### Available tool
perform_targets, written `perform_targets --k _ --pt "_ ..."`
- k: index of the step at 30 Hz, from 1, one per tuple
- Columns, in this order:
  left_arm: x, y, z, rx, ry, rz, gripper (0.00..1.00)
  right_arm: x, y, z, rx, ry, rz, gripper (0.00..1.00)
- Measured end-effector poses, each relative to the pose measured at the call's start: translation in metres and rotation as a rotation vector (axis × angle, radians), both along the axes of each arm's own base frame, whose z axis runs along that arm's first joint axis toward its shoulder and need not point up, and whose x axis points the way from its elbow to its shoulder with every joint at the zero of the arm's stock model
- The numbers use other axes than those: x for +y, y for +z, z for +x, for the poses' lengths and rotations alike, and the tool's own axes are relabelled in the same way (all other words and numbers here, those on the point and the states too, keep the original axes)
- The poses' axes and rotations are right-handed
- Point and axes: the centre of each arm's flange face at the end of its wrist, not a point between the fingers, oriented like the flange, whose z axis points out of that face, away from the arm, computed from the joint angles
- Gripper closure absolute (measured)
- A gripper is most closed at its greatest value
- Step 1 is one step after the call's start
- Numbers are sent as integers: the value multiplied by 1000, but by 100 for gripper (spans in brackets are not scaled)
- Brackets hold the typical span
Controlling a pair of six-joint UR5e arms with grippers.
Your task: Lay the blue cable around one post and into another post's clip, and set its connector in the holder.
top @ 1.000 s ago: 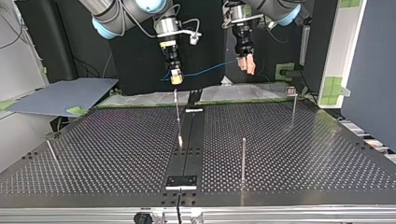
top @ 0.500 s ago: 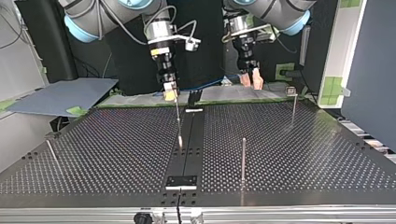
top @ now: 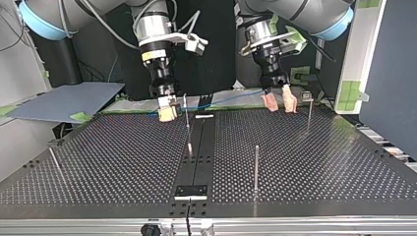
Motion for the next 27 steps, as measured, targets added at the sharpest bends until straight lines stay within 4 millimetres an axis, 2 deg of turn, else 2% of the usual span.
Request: perform_targets --k 8,11,20,27 --pt "15 65 -1 -57 42 7 0 -4 30 2 3 9 2 99" --pt "18 79 3 -62 47 17 0 -7 36 5 8 22 9 99" --pt "33 103 36 -48 50 49 0 -24 35 18 49 42 45 99" --pt "50 118 66 -26 52 79 0 -42 23 30 90 39 88 99"
